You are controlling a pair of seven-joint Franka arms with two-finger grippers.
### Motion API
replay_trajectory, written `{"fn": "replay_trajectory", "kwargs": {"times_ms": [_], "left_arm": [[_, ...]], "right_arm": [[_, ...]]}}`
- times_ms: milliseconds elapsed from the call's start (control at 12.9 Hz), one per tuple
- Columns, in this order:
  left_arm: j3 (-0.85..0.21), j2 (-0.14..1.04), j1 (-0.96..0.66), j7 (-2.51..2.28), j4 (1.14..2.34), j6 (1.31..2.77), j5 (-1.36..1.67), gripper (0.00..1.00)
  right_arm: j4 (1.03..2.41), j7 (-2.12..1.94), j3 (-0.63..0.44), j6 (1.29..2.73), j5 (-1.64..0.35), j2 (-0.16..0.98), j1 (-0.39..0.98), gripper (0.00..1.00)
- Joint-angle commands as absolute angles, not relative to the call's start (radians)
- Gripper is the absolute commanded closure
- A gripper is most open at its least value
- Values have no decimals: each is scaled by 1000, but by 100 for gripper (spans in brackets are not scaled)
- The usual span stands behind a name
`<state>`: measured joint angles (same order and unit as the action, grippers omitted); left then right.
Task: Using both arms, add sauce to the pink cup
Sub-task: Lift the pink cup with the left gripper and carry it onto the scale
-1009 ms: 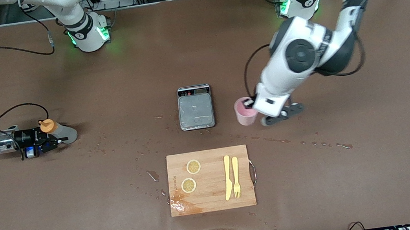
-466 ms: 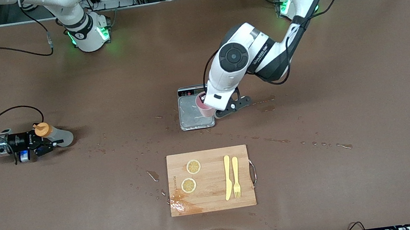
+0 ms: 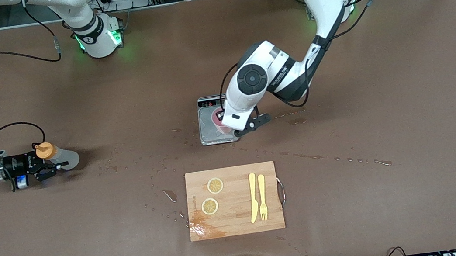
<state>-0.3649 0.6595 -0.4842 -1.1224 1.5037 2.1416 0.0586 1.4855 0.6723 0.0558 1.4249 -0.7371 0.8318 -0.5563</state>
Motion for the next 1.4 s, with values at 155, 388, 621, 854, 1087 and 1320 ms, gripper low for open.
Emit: {"fn": "replay_trajectory", "kwargs": {"times_ms": [155,388,621,854,1087,1320], "left_arm": [[-359,703,-523,-1120,1470,2175,80,100],[-359,715,-526,-1088,1471,2177,77,100],[-359,722,-525,-1078,1473,2175,74,73],[-359,710,-511,-969,1473,2174,86,0],[-359,695,-509,-977,1470,2171,89,0],[-354,672,-506,-974,1470,2163,89,0]], "right_arm": [[1463,785,52,1388,-695,746,-512,51],[1465,853,48,1394,-673,690,-469,51],[1468,961,48,1404,-657,621,-419,51],[1477,1028,48,1423,-637,575,-382,51],[1508,1081,48,1459,-635,534,-342,51],[1557,1135,46,1512,-627,479,-286,51]]}}
